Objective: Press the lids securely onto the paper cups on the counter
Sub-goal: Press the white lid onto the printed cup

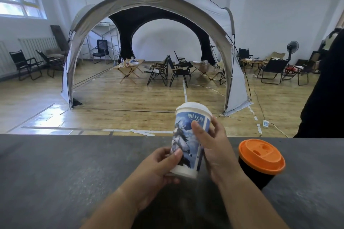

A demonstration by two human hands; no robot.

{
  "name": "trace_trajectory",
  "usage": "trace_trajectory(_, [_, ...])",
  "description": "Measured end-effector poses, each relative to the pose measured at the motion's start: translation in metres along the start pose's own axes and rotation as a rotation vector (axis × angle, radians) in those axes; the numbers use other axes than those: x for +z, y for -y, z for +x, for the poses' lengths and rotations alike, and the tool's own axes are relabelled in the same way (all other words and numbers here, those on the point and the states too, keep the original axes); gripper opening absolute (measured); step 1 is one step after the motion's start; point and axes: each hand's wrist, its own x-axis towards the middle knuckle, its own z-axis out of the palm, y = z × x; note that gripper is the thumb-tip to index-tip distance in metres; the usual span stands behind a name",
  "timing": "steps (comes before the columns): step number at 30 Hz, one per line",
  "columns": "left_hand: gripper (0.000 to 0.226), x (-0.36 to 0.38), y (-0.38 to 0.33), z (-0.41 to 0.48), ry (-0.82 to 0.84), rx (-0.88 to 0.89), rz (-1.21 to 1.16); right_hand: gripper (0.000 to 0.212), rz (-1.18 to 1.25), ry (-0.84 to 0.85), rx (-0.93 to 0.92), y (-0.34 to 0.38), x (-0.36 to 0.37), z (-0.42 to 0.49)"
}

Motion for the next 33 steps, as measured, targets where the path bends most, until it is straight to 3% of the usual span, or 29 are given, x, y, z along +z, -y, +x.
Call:
trace_trajectory(5, [0.046, -0.001, -0.003, -0.004, 0.169, -0.113, -0.144, 0.062, 0.298, 0.155, 0.205, 0.001, -0.003, -0.001])
trace_trajectory(8, [0.045, -0.001, -0.003, -0.003, 0.127, -0.068, -0.137, 0.069, 0.279, 0.181, 0.192, -0.001, -0.004, -0.001])
trace_trajectory(12, [0.059, -0.003, 0.000, 0.000, 0.011, -0.014, -0.011, 0.099, 0.006, 0.040, 0.041, 0.002, 0.000, -0.004])
trace_trajectory(14, [0.059, -0.004, 0.001, 0.001, 0.035, -0.046, -0.014, 0.088, 0.020, -0.018, 0.060, 0.003, 0.001, -0.004])
trace_trajectory(16, [0.055, -0.007, 0.001, 0.002, 0.091, -0.085, -0.050, 0.068, 0.167, 0.032, 0.161, 0.006, 0.000, -0.005])
trace_trajectory(20, [0.042, -0.009, 0.004, 0.006, 0.089, -0.048, -0.064, 0.065, 0.231, 0.134, 0.318, 0.008, -0.002, -0.006])
trace_trajectory(26, [0.069, -0.006, 0.002, 0.002, -0.083, 0.036, 0.098, 0.086, -0.141, 0.026, 0.026, 0.008, 0.001, -0.009])
trace_trajectory(28, [0.059, -0.006, 0.002, 0.002, -0.043, 0.016, 0.055, 0.080, -0.074, -0.002, 0.044, 0.008, 0.003, -0.009])
trace_trajectory(33, [0.046, -0.005, 0.001, 0.004, 0.000, -0.008, -0.070, 0.063, 0.167, 0.118, 0.152, 0.010, 0.002, -0.008])
